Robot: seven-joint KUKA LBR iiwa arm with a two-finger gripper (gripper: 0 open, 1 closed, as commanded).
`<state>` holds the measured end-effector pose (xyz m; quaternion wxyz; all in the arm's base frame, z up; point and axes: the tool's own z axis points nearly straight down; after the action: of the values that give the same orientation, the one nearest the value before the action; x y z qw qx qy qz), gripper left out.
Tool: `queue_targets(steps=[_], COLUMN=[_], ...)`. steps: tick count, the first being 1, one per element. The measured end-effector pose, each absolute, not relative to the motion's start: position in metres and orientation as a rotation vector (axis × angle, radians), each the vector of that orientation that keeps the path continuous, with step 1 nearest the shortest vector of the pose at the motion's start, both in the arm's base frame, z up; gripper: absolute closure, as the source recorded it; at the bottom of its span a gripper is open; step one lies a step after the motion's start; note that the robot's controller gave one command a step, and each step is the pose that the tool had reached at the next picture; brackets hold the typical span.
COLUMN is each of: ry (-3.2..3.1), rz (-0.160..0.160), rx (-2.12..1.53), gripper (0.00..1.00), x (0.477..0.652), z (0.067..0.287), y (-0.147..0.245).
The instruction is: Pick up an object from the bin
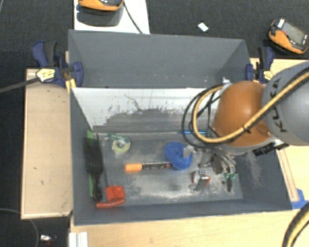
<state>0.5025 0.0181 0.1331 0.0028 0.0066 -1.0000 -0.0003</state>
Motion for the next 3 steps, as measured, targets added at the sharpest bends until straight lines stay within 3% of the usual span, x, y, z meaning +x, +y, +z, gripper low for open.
queue_targets(steps=[1,2,3], ry=[-3.144,-3.151,-3.14], rz=[-0.001,-0.004,-0.002], rx=[0.02,-0.09,-0.222], gripper=[0.0,0.0,0.0], x=[0.504,0.573,0.526], z=[0.137,0.069,0.122], y=[0.018,0.032,0.117])
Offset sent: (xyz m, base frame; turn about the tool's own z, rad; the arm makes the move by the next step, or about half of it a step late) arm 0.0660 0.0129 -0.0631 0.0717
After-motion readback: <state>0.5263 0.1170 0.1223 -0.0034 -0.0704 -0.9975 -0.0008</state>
